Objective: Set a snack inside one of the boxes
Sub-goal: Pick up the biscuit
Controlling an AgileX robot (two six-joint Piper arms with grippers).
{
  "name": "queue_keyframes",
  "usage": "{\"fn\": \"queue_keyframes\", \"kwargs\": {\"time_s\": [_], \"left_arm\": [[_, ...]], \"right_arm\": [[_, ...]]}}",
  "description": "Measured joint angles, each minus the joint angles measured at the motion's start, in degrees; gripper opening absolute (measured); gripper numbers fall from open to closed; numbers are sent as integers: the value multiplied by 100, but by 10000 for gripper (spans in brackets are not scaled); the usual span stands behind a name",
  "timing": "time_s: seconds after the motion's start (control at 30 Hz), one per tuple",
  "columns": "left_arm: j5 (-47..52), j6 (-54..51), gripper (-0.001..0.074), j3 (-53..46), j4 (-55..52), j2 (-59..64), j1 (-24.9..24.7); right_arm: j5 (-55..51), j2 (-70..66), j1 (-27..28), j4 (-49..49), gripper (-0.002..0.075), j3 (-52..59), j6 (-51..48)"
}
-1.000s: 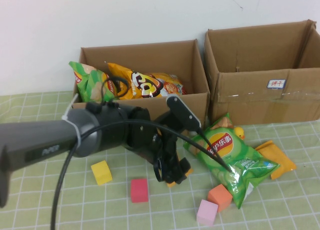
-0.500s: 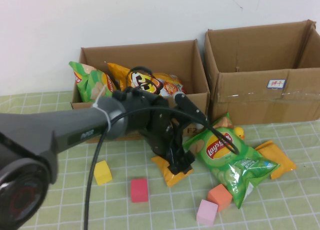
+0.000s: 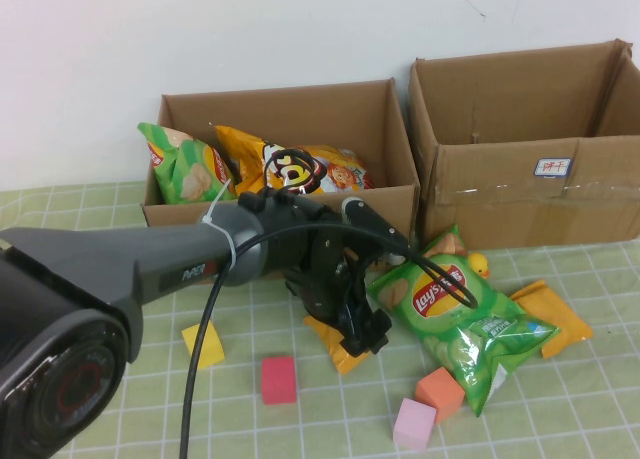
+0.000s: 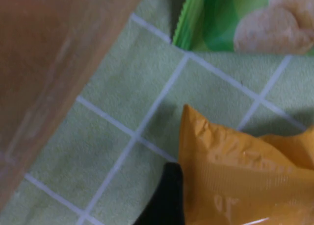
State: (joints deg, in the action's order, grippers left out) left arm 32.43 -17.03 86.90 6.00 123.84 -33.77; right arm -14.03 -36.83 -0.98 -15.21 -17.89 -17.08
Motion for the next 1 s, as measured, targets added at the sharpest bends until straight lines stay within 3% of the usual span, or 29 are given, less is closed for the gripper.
{"fn": "queue_keyframes", "kwargs": {"time_s": [0.53,0.63,0.87,1.0], "left_arm": [[302,-12,654,26,-24,257,0],[372,-12,593,37,-24,257,0],[565,33,366,130,-32,257,0],[998,56,356,384,-37,276,0]], "right_arm": [[0,0,0,-5,-2,0,0],[0,0,0,-5,-2,0,0],[0,0,0,-98,-2,0,0],[0,0,0,-106,-2,0,-20]]}}
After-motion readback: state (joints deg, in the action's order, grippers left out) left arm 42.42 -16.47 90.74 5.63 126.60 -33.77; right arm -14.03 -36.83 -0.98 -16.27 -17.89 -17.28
